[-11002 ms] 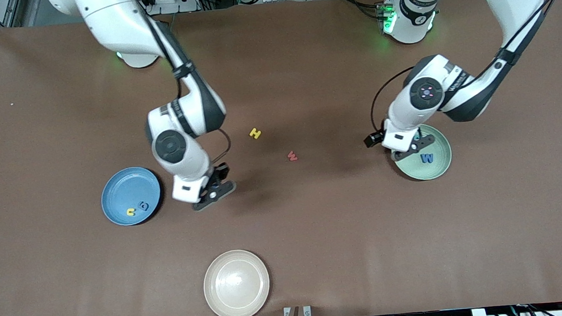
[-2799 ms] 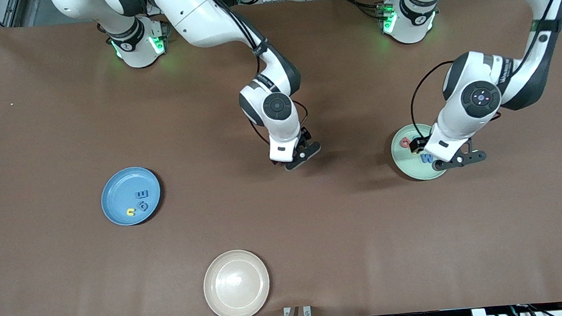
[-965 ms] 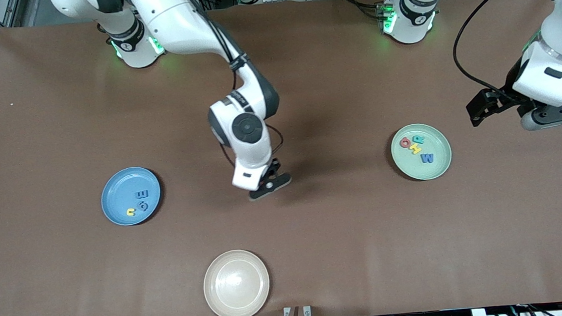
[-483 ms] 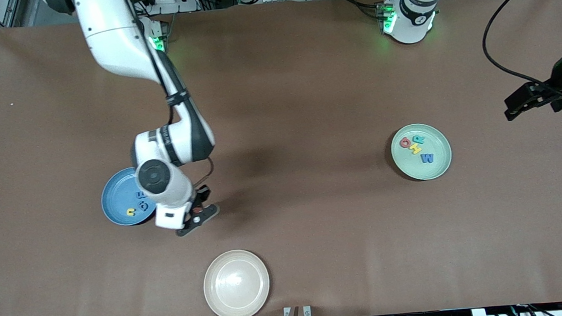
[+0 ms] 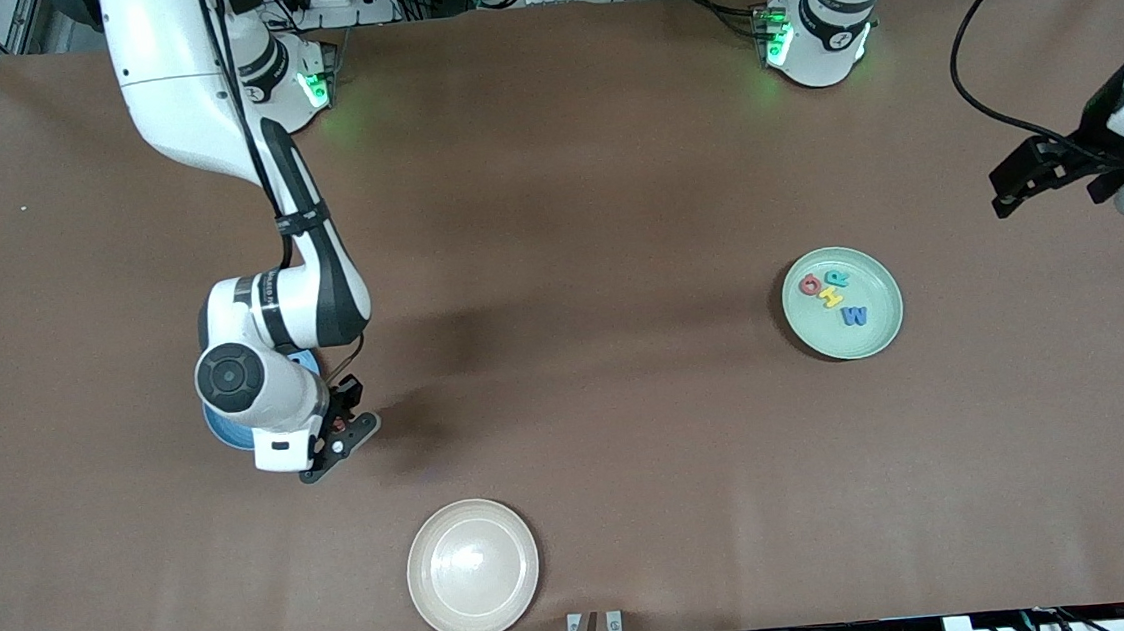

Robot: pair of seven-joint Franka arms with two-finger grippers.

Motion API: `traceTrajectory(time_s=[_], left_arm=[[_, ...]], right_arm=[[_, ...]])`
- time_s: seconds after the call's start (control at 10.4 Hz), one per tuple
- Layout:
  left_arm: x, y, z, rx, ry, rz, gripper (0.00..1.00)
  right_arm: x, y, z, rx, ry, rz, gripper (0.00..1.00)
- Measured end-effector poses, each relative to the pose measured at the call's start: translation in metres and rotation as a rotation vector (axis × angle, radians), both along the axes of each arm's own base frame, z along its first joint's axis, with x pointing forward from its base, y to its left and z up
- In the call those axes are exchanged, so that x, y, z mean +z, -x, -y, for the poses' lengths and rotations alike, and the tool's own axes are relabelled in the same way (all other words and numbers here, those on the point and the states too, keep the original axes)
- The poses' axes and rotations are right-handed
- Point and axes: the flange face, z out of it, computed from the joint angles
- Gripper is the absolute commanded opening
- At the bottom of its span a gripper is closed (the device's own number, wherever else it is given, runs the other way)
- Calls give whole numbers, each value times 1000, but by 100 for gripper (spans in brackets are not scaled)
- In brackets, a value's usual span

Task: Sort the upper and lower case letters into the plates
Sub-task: 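Place the pink w on the blue plate while the left gripper withdraws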

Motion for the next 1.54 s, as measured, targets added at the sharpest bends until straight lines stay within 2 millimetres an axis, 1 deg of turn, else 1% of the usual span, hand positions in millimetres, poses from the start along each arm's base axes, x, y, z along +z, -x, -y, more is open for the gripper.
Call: traceTrajectory(time_s=[0.1, 0.19, 0.29, 0.39, 0.58, 0.68, 0.87, 0.97, 1.06, 1.25, 1.35, 1.45, 1.54], left_arm=[[-5, 4, -6, -26, -6, -14, 100], [-9, 5, -20, -43, -11, -25, 100], [-9, 6, -33, -46, -13, -29, 100], [-8, 6, -38, -43, -13, -26, 100], [-2, 10, -36, -46, -14, -15, 100], [0, 11, -36, -47, -14, -12, 100], [0, 11, -41, -37, -14, -13, 100], [-1, 11, -49, -28, -14, -15, 100], [-1, 11, -55, -40, -15, -16, 100], [0, 12, -67, -61, -16, -17, 100], [1, 12, -68, -61, -16, -16, 100], [1, 12, -68, -61, -16, -16, 100], [1, 12, -69, -60, -16, -16, 100]], right_arm=[[-3, -2, 19, 18, -2, -12, 0], [-4, -3, 37, 35, -5, -23, 0], [-4, -4, 55, 55, -9, -38, 0], [-5, -5, 72, 75, -15, -52, 0], [-6, -1, 106, 91, -34, -115, 0], [-3, 3, 119, 92, -49, -151, 0], [4, 19, 133, 88, -75, -184, 0], [5, 28, 136, 90, -87, -193, 43], [6, 34, 143, 89, -95, -197, 99], [7, 36, 166, 76, -103, -190, 100], [9, 36, 171, 66, -105, -184, 100], [16, 34, 172, 38, -105, -171, 100], [28, 33, 169, -13, -104, -155, 100]])
